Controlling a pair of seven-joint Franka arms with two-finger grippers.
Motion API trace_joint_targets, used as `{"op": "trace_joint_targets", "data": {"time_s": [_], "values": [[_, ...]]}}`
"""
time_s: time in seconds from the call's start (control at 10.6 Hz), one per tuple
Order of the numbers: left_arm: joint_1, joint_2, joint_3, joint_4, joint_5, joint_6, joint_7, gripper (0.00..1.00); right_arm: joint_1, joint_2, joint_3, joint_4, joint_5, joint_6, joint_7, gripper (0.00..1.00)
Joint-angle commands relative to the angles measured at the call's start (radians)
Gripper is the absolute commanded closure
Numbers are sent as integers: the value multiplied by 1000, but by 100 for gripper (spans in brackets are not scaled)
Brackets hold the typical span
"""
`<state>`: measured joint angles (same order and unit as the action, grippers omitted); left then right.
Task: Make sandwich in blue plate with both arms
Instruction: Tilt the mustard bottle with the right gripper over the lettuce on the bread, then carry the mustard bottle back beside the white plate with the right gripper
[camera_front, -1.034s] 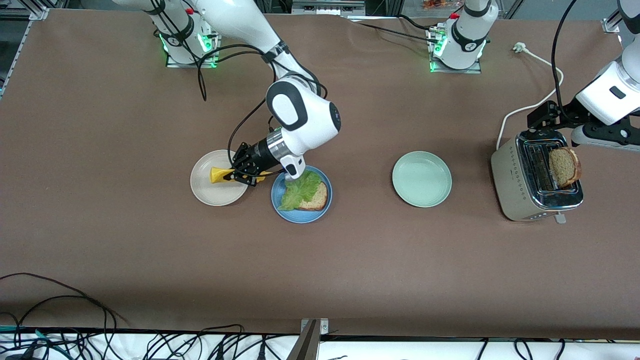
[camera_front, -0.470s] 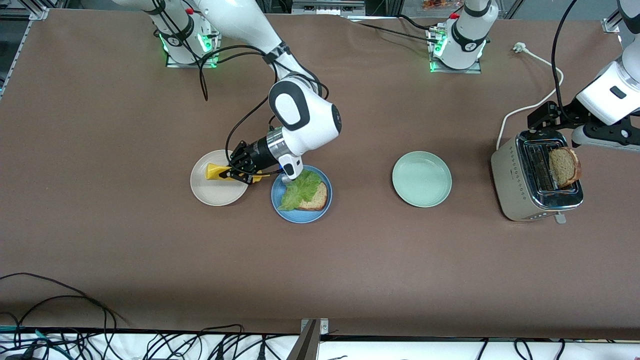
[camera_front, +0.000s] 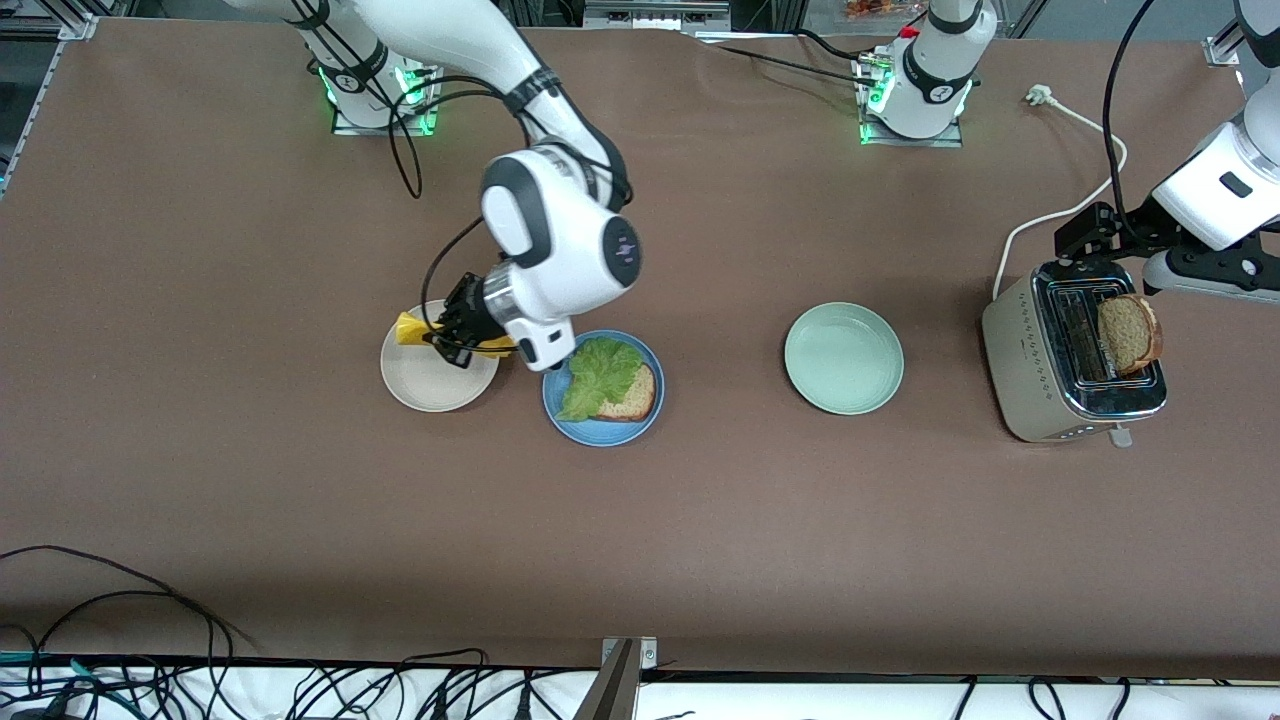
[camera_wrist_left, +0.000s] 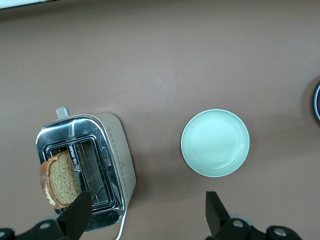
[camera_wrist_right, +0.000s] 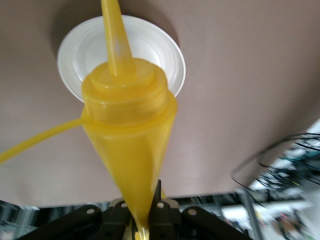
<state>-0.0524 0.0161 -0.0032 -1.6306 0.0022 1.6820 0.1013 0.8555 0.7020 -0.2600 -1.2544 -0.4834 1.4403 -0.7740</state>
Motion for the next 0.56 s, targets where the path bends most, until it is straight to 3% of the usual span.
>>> {"op": "trace_joint_targets", "data": {"time_s": [0.0,0.28,0.47], "values": [[3,-16,-3,-18,-8,10,1,0,-152,-102,-1,4,248,-12,-94,90],[5,-10,0,-20,-8,9,1,0,-343,-127,-1,4,561,-14,-278,90],[5,2,6,-20,-7,10,3,0,-438,-127,2,3,694,-17,-417,90]]}}
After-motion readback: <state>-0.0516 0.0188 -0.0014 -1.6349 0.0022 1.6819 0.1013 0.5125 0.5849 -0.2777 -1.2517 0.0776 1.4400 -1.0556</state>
